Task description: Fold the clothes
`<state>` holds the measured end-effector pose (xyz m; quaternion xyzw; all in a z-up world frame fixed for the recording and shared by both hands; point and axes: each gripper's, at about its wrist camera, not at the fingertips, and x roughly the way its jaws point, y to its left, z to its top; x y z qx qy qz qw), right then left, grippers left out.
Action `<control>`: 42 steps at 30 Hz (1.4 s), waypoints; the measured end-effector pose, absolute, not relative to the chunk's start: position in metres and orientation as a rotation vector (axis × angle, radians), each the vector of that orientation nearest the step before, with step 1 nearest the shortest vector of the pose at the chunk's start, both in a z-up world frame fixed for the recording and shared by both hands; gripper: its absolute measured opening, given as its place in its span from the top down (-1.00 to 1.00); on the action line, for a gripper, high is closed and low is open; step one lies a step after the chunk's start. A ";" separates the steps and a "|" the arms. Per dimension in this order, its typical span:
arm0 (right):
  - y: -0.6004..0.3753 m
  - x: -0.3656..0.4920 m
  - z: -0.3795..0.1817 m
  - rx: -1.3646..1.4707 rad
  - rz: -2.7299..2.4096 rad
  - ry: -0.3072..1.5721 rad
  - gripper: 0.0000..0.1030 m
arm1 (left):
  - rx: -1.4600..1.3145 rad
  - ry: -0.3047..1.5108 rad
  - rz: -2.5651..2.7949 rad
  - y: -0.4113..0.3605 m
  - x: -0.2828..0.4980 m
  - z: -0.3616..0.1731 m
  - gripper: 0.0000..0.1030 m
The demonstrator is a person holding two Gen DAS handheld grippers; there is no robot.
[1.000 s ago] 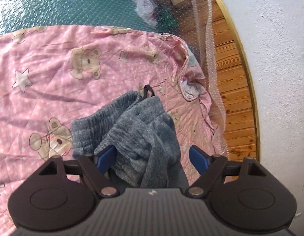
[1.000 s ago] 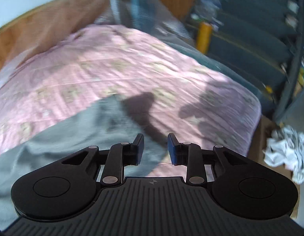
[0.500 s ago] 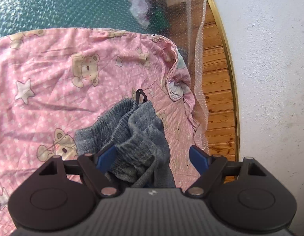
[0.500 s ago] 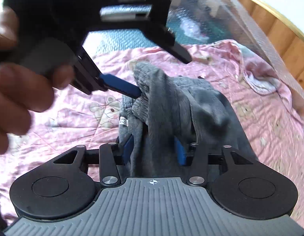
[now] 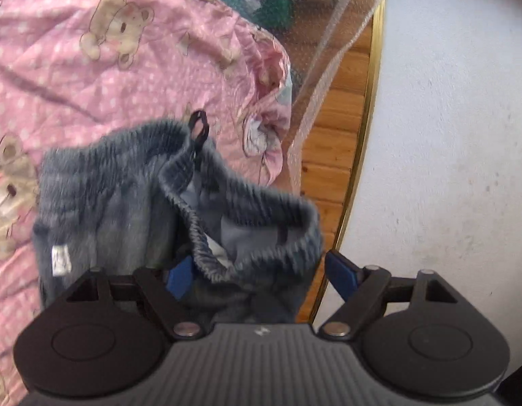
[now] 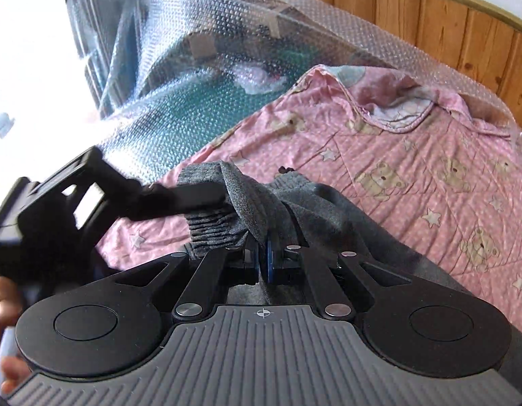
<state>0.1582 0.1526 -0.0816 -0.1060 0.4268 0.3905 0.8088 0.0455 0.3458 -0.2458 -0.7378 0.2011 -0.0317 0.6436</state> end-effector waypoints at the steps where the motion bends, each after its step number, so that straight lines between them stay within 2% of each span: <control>1: 0.150 0.159 -0.082 -0.218 0.826 0.911 0.97 | -1.695 0.434 -0.074 0.353 0.053 -0.246 -0.59; 4: 0.143 0.163 -0.083 -0.155 0.827 0.932 0.97 | -1.703 0.386 -0.092 0.371 0.076 -0.241 -0.59; 8: 0.144 0.155 -0.091 -0.108 0.849 0.945 0.97 | -1.567 0.450 -0.088 0.379 0.081 -0.222 -0.60; 15: 0.156 0.131 -0.119 -0.172 0.893 0.970 0.97 | -1.519 0.489 0.040 0.402 0.039 -0.228 -0.61; 21: 0.139 0.144 -0.107 -0.065 0.790 0.930 0.98 | -1.477 0.516 -0.041 0.374 -0.015 -0.195 -0.67; 25: 0.128 0.162 -0.101 0.031 0.799 0.974 0.97 | -1.592 0.540 -0.168 0.339 0.004 -0.212 -0.68; 29: 0.126 0.157 -0.094 0.006 0.801 0.956 0.98 | -1.604 0.509 -0.123 0.349 0.044 -0.229 -0.64; 34: 0.132 0.138 -0.083 -0.039 0.843 0.903 1.00 | -1.551 0.404 -0.213 0.375 0.082 -0.208 -0.65; 37: 0.151 0.128 -0.098 -0.079 0.876 0.948 1.00 | -1.373 0.521 -0.138 0.376 0.081 -0.207 -0.64; 40: 0.165 0.113 -0.142 -0.161 0.859 1.046 1.00 | -1.325 0.627 -0.002 0.387 0.058 -0.230 -0.62; 42: 0.148 0.101 -0.152 -0.126 0.838 1.051 0.80 | -1.356 0.648 0.037 0.393 0.042 -0.241 -0.62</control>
